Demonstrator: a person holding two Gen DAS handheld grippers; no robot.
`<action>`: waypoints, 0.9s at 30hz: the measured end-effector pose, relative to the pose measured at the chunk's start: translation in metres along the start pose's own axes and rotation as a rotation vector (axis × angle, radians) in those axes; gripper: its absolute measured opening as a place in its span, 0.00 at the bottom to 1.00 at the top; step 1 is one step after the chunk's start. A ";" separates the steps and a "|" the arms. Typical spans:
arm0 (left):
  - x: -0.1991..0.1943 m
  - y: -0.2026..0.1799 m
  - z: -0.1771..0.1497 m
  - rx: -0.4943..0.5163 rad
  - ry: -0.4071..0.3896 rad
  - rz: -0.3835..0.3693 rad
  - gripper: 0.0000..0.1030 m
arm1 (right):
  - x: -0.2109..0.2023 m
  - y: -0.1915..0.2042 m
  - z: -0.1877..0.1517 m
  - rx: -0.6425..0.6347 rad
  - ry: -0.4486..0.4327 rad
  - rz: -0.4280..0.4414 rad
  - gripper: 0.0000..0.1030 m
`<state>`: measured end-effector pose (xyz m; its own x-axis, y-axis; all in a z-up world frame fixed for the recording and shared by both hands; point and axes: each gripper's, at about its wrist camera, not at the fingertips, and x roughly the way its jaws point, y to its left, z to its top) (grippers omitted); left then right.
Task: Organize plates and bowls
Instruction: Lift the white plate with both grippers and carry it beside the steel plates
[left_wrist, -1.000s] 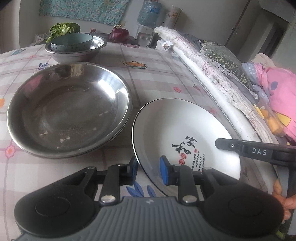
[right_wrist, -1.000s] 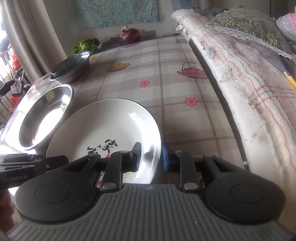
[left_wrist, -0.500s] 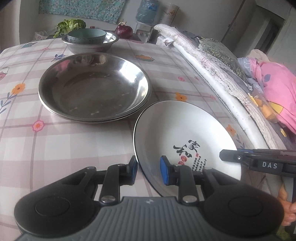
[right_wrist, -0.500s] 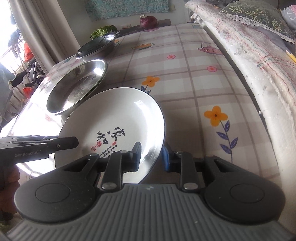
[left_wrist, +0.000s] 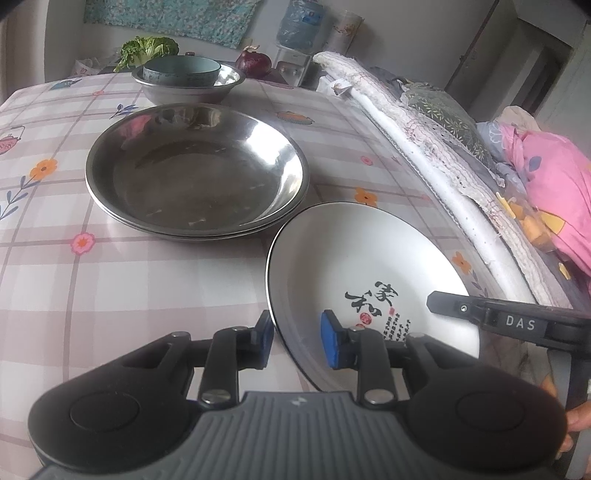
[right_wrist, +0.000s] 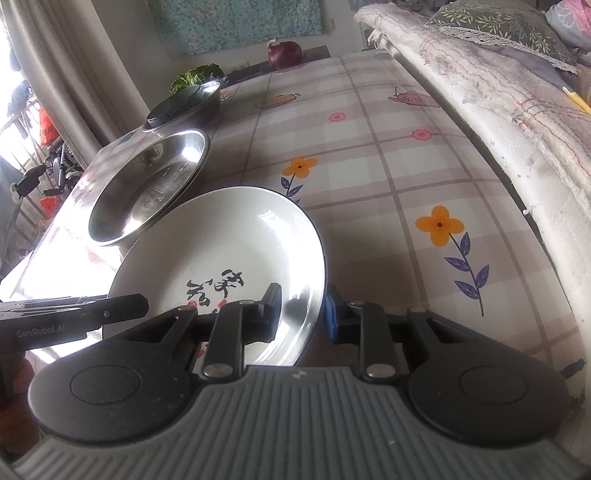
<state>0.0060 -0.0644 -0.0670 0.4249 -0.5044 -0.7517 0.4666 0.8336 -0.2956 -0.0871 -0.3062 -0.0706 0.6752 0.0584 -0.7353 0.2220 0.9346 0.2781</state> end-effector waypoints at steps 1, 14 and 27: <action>0.000 -0.001 0.000 0.004 0.001 0.005 0.27 | 0.000 0.001 0.000 -0.005 -0.003 -0.007 0.22; -0.005 -0.001 0.002 0.043 0.007 0.024 0.32 | 0.000 0.005 -0.004 0.012 -0.002 0.013 0.22; 0.012 -0.010 0.005 0.089 -0.004 0.075 0.37 | 0.009 -0.003 -0.002 0.049 -0.045 0.027 0.21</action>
<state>0.0106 -0.0801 -0.0697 0.4637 -0.4427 -0.7675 0.5003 0.8457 -0.1855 -0.0825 -0.3074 -0.0793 0.7119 0.0667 -0.6991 0.2365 0.9146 0.3281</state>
